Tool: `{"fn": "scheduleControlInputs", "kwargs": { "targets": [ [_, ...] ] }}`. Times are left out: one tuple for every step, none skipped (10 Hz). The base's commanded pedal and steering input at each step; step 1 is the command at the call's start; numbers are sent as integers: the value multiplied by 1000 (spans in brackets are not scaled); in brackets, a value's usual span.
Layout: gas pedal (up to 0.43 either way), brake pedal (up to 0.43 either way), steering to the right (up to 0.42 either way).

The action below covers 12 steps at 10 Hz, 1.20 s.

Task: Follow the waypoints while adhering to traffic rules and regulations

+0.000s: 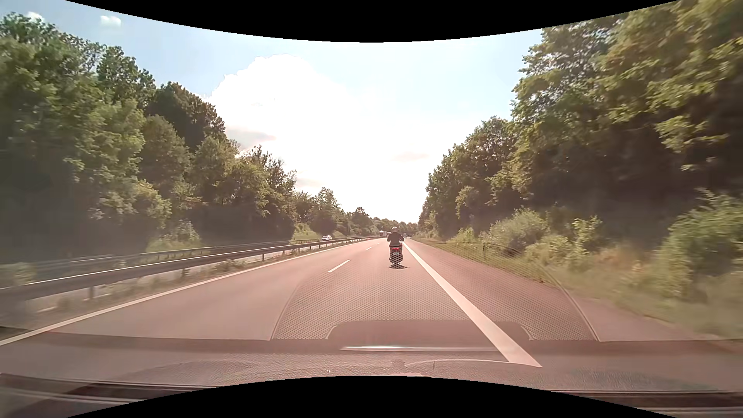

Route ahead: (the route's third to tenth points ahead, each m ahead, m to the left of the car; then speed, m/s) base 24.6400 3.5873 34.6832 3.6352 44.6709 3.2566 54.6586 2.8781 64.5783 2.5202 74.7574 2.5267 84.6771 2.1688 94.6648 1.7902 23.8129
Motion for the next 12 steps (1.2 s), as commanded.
{"fn": "scheduleControlInputs", "kwargs": {
  "targets": [
    [157, 12, -2],
    [157, 6, -1],
    [157, 12, -1],
    [157, 12, -1],
    [157, 12, -1],
    [157, 12, 1],
    [157, 12, 5],
    [157, 12, 6],
    [157, 12, 6],
    [157, 12, 6],
    [157, 12, 6],
    [169, 12, 5]
  ]
}}
